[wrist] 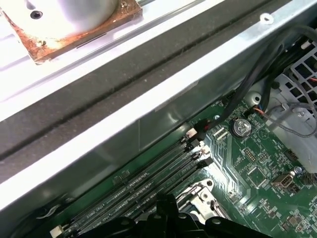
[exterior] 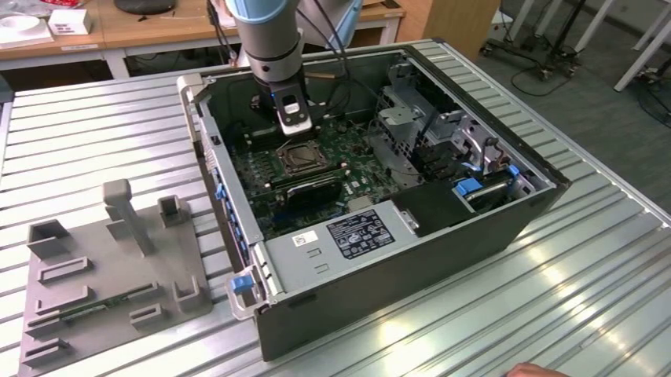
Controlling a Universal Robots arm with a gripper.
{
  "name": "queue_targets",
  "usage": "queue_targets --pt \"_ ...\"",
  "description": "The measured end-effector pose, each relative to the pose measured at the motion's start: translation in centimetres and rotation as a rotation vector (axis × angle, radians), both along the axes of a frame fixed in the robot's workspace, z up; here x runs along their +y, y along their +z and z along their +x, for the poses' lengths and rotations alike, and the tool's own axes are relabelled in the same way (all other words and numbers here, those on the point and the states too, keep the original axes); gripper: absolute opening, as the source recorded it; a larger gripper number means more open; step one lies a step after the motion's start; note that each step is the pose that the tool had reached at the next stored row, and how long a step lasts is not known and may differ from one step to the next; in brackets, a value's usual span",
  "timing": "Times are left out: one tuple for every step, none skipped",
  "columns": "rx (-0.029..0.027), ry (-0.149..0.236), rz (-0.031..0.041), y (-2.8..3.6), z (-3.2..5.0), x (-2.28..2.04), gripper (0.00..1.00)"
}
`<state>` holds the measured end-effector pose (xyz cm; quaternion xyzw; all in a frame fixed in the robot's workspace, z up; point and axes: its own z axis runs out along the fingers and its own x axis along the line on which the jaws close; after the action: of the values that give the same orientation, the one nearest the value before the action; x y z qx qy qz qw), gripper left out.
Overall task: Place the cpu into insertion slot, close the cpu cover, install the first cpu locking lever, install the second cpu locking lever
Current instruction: 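Install the first cpu locking lever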
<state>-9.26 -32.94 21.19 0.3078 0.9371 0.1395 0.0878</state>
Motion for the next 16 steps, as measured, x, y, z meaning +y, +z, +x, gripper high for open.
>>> queue_targets --pt "-0.0001 0.000 0.0031 0.00 0.00 0.01 0.11" --pt "-0.0001 0.000 0.0060 0.00 -0.01 0.02 0.11" --pt "-0.0003 0.000 0.0088 0.01 0.00 0.04 0.11" --pt "-0.0004 0.000 0.0119 0.01 0.00 0.05 0.11" --pt "-0.0004 0.000 0.0153 0.01 0.00 0.06 0.11" --pt "-0.0004 0.000 0.0185 0.01 0.00 0.07 0.11" --pt "-0.0005 0.000 0.0214 0.02 0.00 0.07 0.11" --pt "-0.0005 0.000 0.0234 0.02 0.00 0.07 0.11" --pt "-0.0005 0.000 0.0249 0.02 0.00 0.08 0.11" --pt "-0.0006 0.000 0.0255 0.02 0.00 0.08 0.11" --pt "-0.0006 -0.001 0.0257 0.02 0.00 0.08 0.11" --pt "-0.0005 -0.001 0.0265 0.02 0.01 0.07 0.11" --pt "-0.0005 0.000 0.0276 0.02 0.06 0.07 0.11" --pt "-0.0006 -0.001 0.0297 0.02 0.15 0.07 0.11" --pt "-0.0005 -0.001 0.0331 0.02 0.25 0.07 0.11" --pt "-0.0004 -0.001 0.0372 0.02 0.34 0.07 0.11"
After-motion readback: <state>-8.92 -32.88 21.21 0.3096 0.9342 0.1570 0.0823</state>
